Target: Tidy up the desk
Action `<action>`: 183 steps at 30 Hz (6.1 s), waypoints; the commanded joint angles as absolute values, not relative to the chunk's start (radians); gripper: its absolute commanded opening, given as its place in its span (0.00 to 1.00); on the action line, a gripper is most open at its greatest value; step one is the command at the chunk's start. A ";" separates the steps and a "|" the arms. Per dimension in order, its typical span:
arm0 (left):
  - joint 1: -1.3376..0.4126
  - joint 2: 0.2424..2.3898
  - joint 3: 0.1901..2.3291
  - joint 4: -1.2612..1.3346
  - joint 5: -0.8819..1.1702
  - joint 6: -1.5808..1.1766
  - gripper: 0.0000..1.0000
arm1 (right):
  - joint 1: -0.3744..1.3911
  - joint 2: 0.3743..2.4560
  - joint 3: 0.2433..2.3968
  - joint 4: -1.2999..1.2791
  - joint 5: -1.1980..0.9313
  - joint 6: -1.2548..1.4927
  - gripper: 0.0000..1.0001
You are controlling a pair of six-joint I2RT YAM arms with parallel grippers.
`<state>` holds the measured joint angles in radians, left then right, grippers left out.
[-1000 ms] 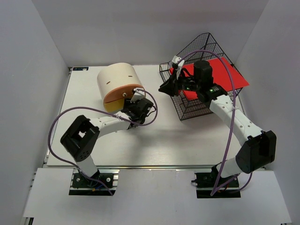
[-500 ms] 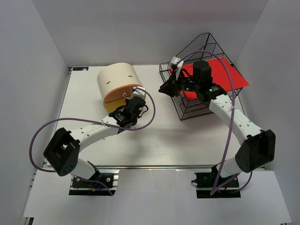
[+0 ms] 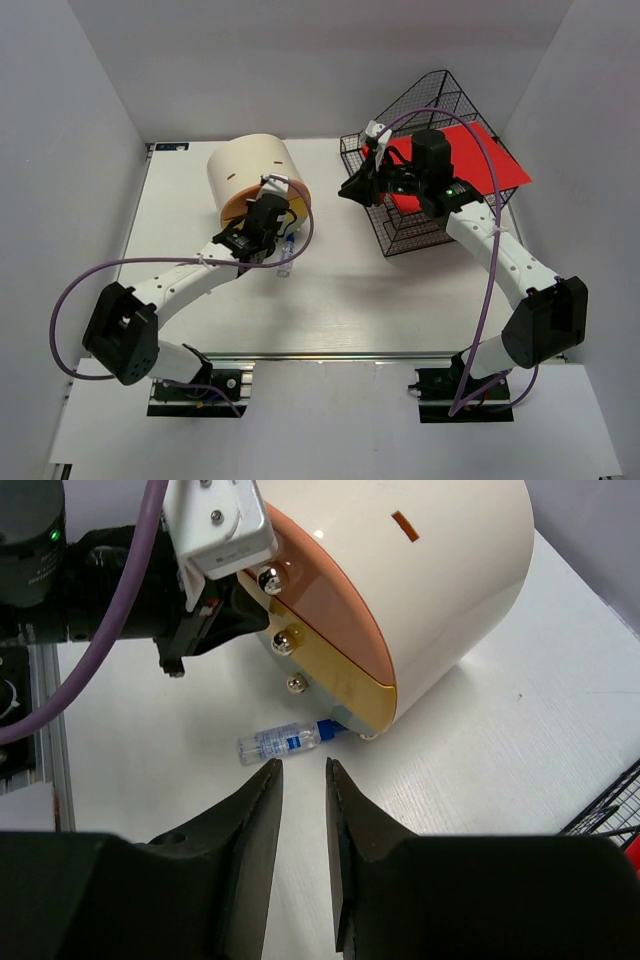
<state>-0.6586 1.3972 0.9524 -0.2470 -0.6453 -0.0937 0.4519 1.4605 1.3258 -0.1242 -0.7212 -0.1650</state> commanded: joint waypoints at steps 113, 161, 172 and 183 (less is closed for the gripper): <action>-0.796 1.928 1.163 -0.319 -1.008 -0.319 0.00 | 0.414 1.437 1.315 -0.123 -0.721 -0.207 0.29; -0.845 1.562 0.939 -0.351 -0.727 -0.379 0.00 | 0.541 1.809 1.802 -0.618 -0.744 -0.551 0.14; -0.845 1.549 0.925 -0.345 -0.732 -0.368 0.00 | 0.620 1.861 1.833 -0.680 -0.729 -0.617 0.13; -0.836 1.548 0.934 -0.342 -0.735 -0.360 0.00 | 0.687 1.914 1.822 -0.459 -0.454 -0.506 0.12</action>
<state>-0.8387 1.6077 0.9260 -0.3649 -0.7444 -0.3527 0.6647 1.8889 1.7916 -0.5491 -0.5667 -0.5442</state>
